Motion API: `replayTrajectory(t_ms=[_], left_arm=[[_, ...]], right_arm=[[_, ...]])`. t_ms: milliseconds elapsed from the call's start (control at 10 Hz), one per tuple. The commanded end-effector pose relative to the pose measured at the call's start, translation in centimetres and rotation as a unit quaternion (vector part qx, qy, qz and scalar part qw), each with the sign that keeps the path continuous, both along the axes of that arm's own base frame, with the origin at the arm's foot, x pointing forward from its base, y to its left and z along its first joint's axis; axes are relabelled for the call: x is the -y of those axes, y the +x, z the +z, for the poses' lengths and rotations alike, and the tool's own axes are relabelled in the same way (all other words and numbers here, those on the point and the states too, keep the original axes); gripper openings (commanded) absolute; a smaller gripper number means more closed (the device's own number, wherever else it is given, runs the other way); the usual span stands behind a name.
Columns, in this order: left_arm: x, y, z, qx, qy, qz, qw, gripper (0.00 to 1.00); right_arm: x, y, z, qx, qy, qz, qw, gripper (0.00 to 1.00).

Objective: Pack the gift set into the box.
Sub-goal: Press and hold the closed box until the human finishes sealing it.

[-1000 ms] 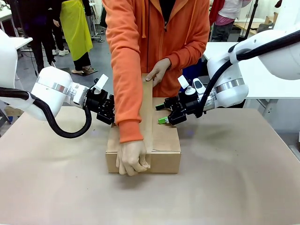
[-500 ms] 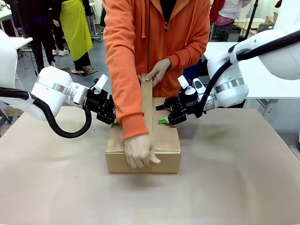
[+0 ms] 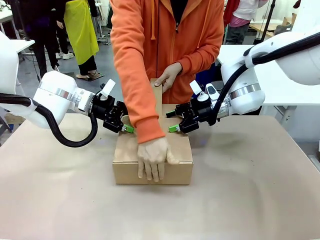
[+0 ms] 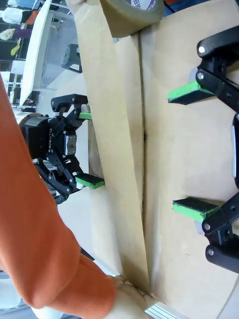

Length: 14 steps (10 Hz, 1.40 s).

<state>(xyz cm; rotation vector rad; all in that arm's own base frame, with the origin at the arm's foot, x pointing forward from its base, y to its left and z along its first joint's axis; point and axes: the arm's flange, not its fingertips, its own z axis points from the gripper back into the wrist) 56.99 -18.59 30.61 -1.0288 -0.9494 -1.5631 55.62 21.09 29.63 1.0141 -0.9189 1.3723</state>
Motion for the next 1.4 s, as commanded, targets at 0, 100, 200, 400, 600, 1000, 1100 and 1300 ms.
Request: replayTrajectory(t_ms=[0, 100, 200, 400, 600, 1000, 1100, 1300], left_arm=[[0.06, -0.11, -0.12, 0.004, -0.001, -0.002, 1.0, 1.0], [0.06, -0.11, -0.12, 0.004, -0.001, -0.002, 1.0, 1.0], [0.06, -0.11, -0.12, 0.004, -0.001, -0.002, 1.0, 1.0], [0.06, -0.11, -0.12, 0.004, -0.001, -0.002, 1.0, 1.0], [0.06, -0.11, -0.12, 0.004, -0.001, -0.002, 1.0, 1.0], [0.06, -0.11, -0.12, 0.004, -0.001, -0.002, 1.0, 1.0], [0.06, -0.11, -0.12, 0.004, -0.001, -0.002, 1.0, 1.0], [0.06, -0.11, -0.12, 0.004, -0.001, -0.002, 1.0, 1.0]], right_arm=[[0.05, -0.05, -0.21, -0.001, -0.001, 0.0, 1.0, 1.0], [0.05, -0.05, -0.21, -0.001, -0.001, 0.0, 1.0, 1.0], [0.05, -0.05, -0.21, -0.001, -0.001, 0.0, 1.0, 1.0], [0.05, -0.05, -0.21, -0.001, -0.001, 0.0, 1.0, 1.0], [0.05, -0.05, -0.21, -0.001, -0.001, 0.0, 1.0, 1.0], [0.05, -0.05, -0.21, -0.001, -0.001, 0.0, 1.0, 1.0], [0.05, -0.05, -0.21, -0.001, -0.001, 0.0, 1.0, 1.0], [0.05, -0.05, -0.21, -0.001, -0.001, 0.0, 1.0, 1.0]])
